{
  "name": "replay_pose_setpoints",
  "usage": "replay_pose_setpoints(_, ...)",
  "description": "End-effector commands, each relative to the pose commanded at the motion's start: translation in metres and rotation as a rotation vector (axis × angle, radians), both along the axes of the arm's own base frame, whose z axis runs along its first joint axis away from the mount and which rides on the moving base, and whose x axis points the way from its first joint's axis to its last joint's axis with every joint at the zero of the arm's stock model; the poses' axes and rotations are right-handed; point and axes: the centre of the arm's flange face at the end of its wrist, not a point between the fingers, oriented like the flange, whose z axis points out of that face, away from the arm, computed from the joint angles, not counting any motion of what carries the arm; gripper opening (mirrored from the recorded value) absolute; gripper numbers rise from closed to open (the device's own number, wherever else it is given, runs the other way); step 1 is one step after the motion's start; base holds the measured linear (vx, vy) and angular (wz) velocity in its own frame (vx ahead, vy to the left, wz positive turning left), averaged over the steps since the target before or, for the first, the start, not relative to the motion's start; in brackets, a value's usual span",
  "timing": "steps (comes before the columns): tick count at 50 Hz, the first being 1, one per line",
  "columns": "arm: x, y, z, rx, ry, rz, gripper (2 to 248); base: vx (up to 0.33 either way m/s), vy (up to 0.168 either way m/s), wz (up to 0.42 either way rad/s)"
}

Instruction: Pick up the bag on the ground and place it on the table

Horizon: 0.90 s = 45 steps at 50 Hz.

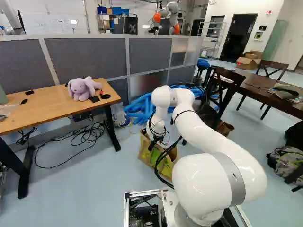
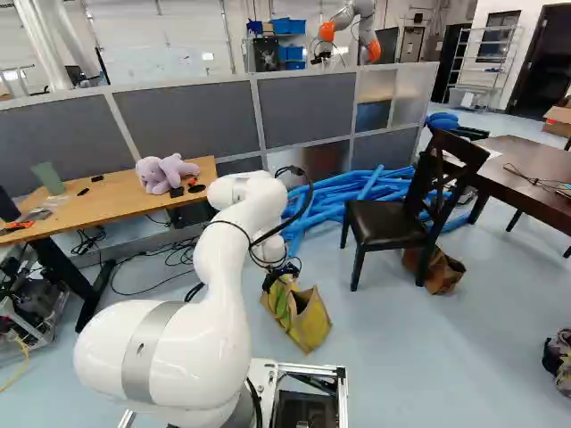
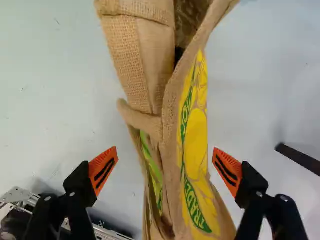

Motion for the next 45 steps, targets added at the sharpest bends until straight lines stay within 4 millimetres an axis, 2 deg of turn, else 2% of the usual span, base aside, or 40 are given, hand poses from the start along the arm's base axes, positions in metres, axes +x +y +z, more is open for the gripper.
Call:
replay_pose_setpoints(10,0.0,0.0,-0.014,0.0,0.001,0.0,247,0.0,0.0,0.0)
replay_pose_setpoints(22,0.0,0.0,-0.018,0.0,0.001,0.0,243,0.0,0.0,0.0)
replay_pose_setpoints(23,0.0,0.0,-0.018,0.0,0.001,0.0,207,0.0,0.0,0.0)
replay_pose_setpoints(27,0.0,0.0,-0.018,0.0,0.001,0.0,207,0.0,0.0,0.0)
replay_pose_setpoints(28,0.0,0.0,-0.018,0.0,0.001,0.0,170,0.0,0.0,0.0)
replay_pose_setpoints(32,0.0,0.0,-0.018,0.0,0.001,0.0,170,0.0,0.0,0.0)
replay_pose_setpoints(33,0.0,0.0,-0.018,0.0,0.001,0.0,132,0.0,0.0,0.0)
replay_pose_setpoints(37,0.0,0.0,-0.018,0.0,0.001,0.0,132,0.0,0.0,0.0)
replay_pose_setpoints(38,0.0,0.0,-0.018,0.0,0.001,0.0,94,0.0,0.0,0.0)
replay_pose_setpoints(43,0.0,0.0,-0.018,0.0,0.001,0.0,94,0.0,0.0,0.0)
replay_pose_setpoints(44,0.0,0.0,-0.018,0.0,0.001,0.0,56,0.0,0.0,0.0)
replay_pose_setpoints(45,0.0,0.0,-0.018,0.0,0.001,0.0,56,0.0,0.0,0.0)
